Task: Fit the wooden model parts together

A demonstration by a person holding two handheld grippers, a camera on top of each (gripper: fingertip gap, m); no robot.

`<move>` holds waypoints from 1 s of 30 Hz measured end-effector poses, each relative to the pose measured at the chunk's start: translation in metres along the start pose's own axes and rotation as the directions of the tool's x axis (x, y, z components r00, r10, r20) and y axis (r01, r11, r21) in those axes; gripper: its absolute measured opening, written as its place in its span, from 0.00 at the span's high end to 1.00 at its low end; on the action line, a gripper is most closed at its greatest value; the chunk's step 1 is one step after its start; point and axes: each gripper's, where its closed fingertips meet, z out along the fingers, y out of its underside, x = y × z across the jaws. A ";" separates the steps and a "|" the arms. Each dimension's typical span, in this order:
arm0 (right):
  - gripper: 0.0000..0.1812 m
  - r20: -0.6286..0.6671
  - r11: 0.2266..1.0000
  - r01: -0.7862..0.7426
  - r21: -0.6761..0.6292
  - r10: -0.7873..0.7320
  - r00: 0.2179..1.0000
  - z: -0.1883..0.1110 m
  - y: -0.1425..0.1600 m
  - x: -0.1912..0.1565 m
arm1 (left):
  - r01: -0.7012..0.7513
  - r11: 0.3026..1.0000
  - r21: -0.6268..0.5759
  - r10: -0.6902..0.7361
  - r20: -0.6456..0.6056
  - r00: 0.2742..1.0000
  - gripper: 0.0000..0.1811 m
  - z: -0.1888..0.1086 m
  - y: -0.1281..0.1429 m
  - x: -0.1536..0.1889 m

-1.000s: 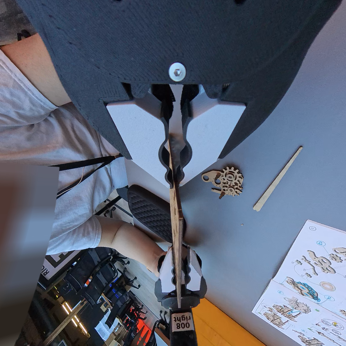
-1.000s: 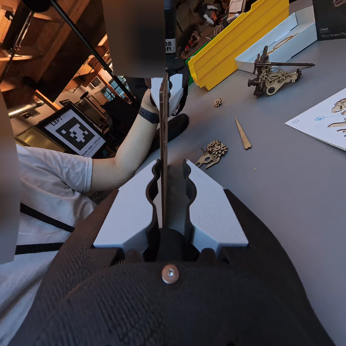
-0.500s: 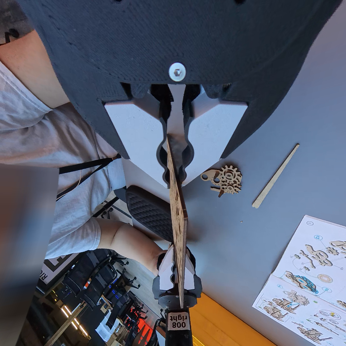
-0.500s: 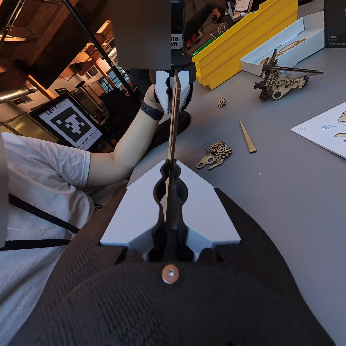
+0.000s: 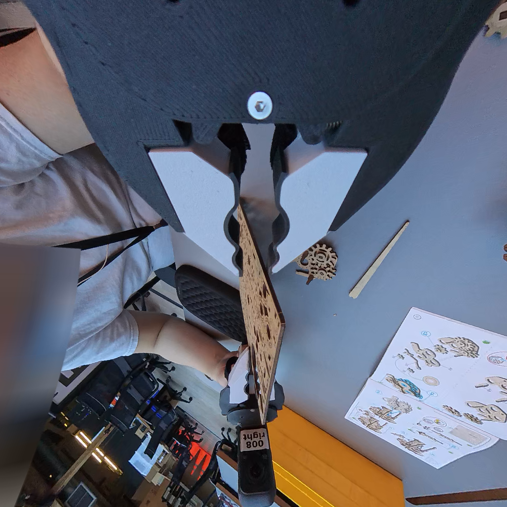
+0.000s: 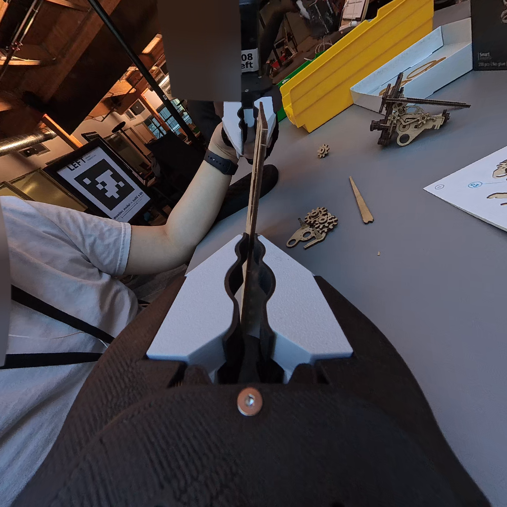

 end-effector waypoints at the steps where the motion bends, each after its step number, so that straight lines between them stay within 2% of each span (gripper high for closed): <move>1: 1.00 0.000 1.000 0.003 0.000 -0.003 1.000 0.000 0.000 0.000 | -0.003 1.000 -0.011 0.003 0.002 1.000 0.92 0.001 0.002 0.000; 20: 0.99 -0.002 1.000 0.006 0.002 -0.006 1.000 0.000 0.000 0.000 | -0.010 0.984 -0.177 0.012 0.009 1.000 0.99 0.011 0.031 -0.001; 30: 0.99 0.003 1.000 0.006 0.005 -0.006 1.000 -0.001 0.000 0.000 | -0.022 0.990 -0.141 0.025 0.022 0.999 0.98 0.010 0.022 -0.003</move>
